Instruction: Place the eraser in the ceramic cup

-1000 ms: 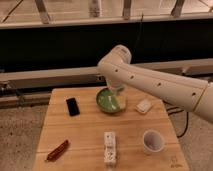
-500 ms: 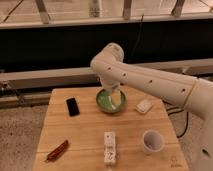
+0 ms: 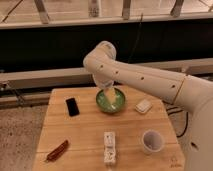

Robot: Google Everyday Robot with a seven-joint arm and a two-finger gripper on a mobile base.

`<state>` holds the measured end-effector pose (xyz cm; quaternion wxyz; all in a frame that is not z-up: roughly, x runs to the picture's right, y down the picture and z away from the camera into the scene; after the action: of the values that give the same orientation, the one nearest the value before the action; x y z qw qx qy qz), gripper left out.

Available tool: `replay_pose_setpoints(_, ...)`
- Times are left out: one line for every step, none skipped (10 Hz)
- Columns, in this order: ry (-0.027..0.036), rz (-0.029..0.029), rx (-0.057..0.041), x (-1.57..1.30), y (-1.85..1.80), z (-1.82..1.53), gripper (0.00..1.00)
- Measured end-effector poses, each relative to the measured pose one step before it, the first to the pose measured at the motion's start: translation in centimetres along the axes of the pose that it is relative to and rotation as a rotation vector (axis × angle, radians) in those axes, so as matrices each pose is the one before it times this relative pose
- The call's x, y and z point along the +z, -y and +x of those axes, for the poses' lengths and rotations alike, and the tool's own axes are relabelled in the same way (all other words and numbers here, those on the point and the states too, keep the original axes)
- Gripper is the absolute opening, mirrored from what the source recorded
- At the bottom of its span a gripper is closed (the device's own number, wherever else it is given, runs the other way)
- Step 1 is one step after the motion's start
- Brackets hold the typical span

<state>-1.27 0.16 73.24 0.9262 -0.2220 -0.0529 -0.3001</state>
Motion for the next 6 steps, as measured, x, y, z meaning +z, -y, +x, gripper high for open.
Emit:
replay_pose_setpoints(0.00929, 0.01081, -0.02638, 0.011, 0.867, -0.891, 0.80)
replay_pose_setpoints(0.00663, 0.00730, -0.02265, 0.064, 0.589, -0.519, 0.80)
replay_pose_setpoints(0.00451, 0.00089, -0.01346, 0.081, 0.230, -0.192, 0.80)
replay_pose_setpoints(0.00391, -0.00134, -0.01814, 0.185, 0.083, -0.021, 0.80)
replay_pose_setpoints(0.00528, 0.00466, -0.01609, 0.041, 0.177, -0.067, 0.80)
replay_pose_setpoints(0.00860, 0.00263, -0.01773, 0.163, 0.258, -0.207, 0.80)
